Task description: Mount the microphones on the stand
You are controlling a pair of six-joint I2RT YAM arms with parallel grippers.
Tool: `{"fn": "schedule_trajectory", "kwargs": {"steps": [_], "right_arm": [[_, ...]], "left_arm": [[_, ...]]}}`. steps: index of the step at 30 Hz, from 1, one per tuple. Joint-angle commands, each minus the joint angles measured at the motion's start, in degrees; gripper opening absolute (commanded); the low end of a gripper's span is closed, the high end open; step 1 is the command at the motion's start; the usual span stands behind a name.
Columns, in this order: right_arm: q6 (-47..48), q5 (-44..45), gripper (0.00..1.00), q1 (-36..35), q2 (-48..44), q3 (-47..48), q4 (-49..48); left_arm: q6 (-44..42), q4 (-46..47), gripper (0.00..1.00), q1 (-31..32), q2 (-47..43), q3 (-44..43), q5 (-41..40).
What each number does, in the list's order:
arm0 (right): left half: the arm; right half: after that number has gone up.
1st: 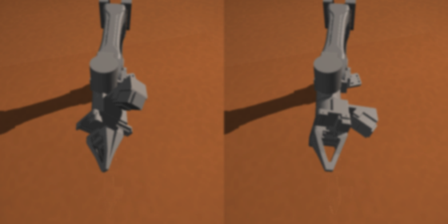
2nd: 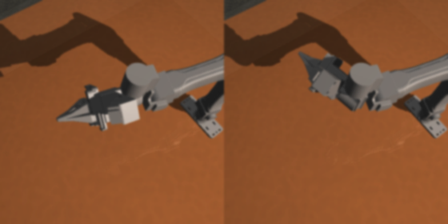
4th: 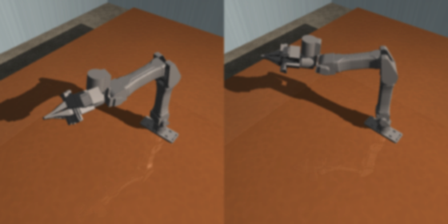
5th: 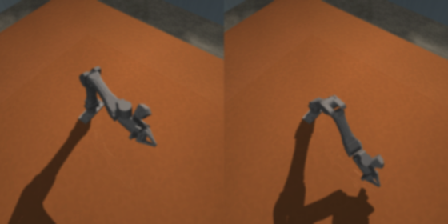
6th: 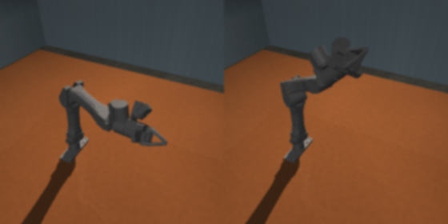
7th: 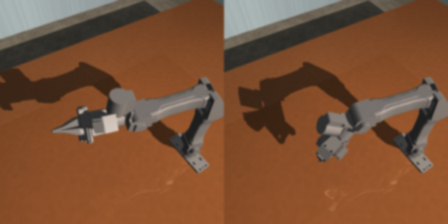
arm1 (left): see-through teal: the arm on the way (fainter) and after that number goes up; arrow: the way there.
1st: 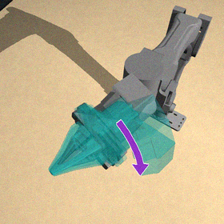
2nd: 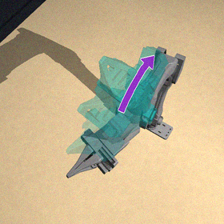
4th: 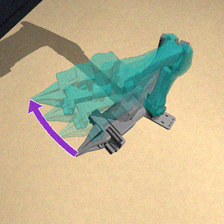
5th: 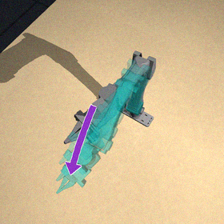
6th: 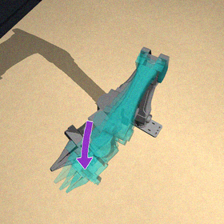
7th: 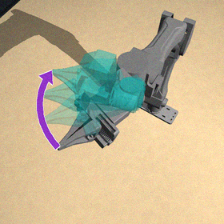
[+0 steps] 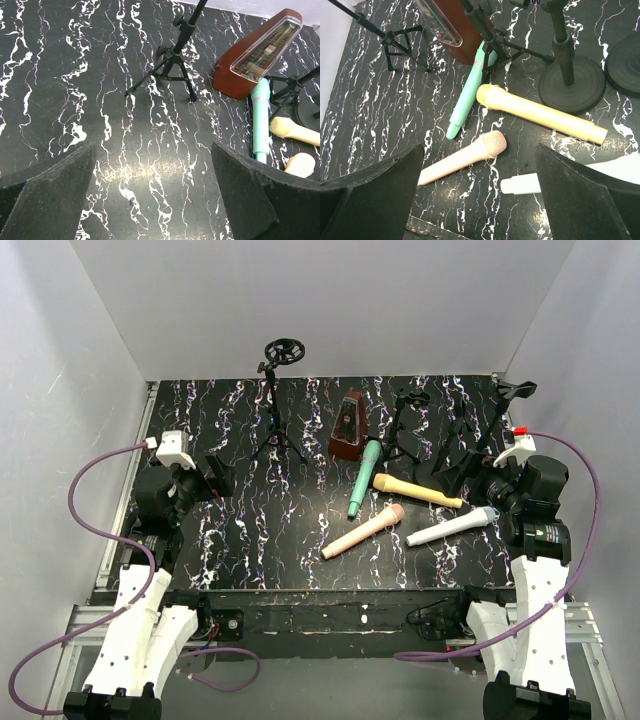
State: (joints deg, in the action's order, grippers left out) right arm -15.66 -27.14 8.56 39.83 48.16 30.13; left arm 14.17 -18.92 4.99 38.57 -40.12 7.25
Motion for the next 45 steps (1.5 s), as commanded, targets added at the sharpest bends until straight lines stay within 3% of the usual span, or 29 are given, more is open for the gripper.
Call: {"fn": "schedule_trajectory", "kwargs": {"steps": [1, 14, 17, 19, 27, 30, 34, 38, 42, 45], "right_arm": [[-1.4, 0.2, 0.98, 0.2, -0.3, 1.0, -0.3], [1.7, -2.0, 0.98, 0.2, 0.1, 0.4, -0.9], [9.0, -8.3, 0.98, 0.2, 0.0, 0.1, -1.2], [18.7, -15.2, 0.98, 0.1, 0.2, -0.1, -0.3], [42.0, -37.7, 0.98, -0.6, 5.4, -1.1, 12.6], [49.6, -44.8, 0.98, -0.6, 8.4, -2.5, 16.7], [56.2, -46.1, 0.98, -0.6, 12.4, -2.6, 19.3], [57.8, -43.5, 0.97, -0.6, 14.4, -1.1, 20.9], [57.8, -43.4, 0.97, -0.6, 13.3, -1.7, 20.4], [57.7, -43.5, 0.97, -0.5, 12.2, -2.5, 19.4]], "left_arm": [[0.2, 0.8, 0.98, 0.1, 0.0, 0.1, 2.0], [0.8, 1.2, 0.98, 0.1, -0.4, 0.0, 4.4], [1.9, 1.4, 0.98, 0.2, 0.5, -0.2, 7.2], [2.2, 2.2, 0.98, 0.3, 1.1, 0.0, 9.8], [14.5, 2.0, 0.98, 0.3, 3.4, -2.8, 23.4], [17.3, -2.1, 0.98, 0.3, 3.8, -5.3, 22.2], [16.1, -4.5, 0.98, 0.3, 4.1, -8.7, 18.7], [13.5, -1.8, 0.98, 0.3, 9.3, -12.3, 15.1], [8.3, 8.0, 0.98, 0.3, 22.6, -16.9, 15.6], [3.7, 18.5, 0.93, 0.3, 32.7, -19.5, 20.4]]}}
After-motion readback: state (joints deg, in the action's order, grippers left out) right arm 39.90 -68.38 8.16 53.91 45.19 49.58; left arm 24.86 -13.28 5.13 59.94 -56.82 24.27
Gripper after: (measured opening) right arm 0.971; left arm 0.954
